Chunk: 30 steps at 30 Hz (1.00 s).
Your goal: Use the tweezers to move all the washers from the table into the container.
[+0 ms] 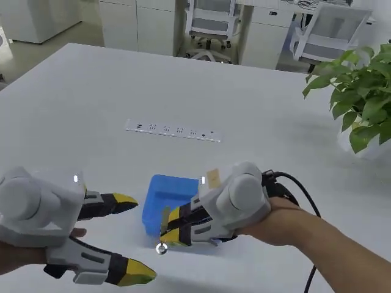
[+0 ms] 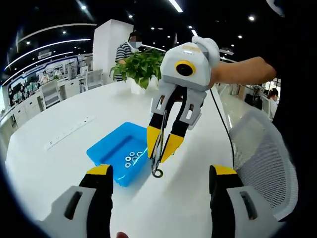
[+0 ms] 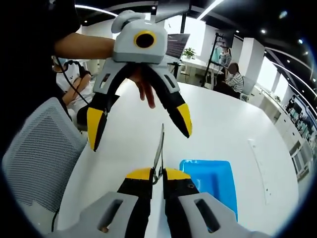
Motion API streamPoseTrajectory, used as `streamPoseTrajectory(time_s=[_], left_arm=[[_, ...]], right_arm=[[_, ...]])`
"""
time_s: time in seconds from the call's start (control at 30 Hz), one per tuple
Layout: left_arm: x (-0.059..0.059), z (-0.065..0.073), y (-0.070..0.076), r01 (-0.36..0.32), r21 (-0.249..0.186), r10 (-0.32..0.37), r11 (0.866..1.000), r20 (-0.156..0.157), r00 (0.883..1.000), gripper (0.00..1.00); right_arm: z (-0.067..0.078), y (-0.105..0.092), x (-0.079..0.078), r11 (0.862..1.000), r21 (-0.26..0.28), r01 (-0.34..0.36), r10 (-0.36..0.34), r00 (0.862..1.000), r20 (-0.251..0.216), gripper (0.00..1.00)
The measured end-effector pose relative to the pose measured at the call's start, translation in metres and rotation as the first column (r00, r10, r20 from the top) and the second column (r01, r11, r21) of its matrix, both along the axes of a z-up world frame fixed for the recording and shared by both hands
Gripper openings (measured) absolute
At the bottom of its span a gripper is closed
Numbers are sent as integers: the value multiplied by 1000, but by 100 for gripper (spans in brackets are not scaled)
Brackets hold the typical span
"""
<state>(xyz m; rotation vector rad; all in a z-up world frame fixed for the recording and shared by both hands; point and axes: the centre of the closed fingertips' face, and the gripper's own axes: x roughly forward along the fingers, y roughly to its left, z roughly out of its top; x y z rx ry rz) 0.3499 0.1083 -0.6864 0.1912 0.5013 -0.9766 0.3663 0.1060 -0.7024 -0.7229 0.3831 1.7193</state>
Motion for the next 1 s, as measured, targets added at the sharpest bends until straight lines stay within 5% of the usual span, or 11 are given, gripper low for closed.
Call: streamPoseTrajectory(time_s=[0.2, 0.6, 1.0], left_arm=[[-1, 3, 1, -28, -7, 28, 1000, 0, 1000, 98], [-2, 5, 2, -43, -16, 43, 999, -8, 999, 99], [4, 4, 4, -42, -21, 42, 999, -7, 999, 99]], right_arm=[[14, -2, 5, 1000, 7, 14, -14, 1000, 1, 9], [37, 0, 21, 999, 36, 27, -28, 1000, 12, 9], [41, 4, 53, 998, 50, 48, -50, 998, 44, 9]])
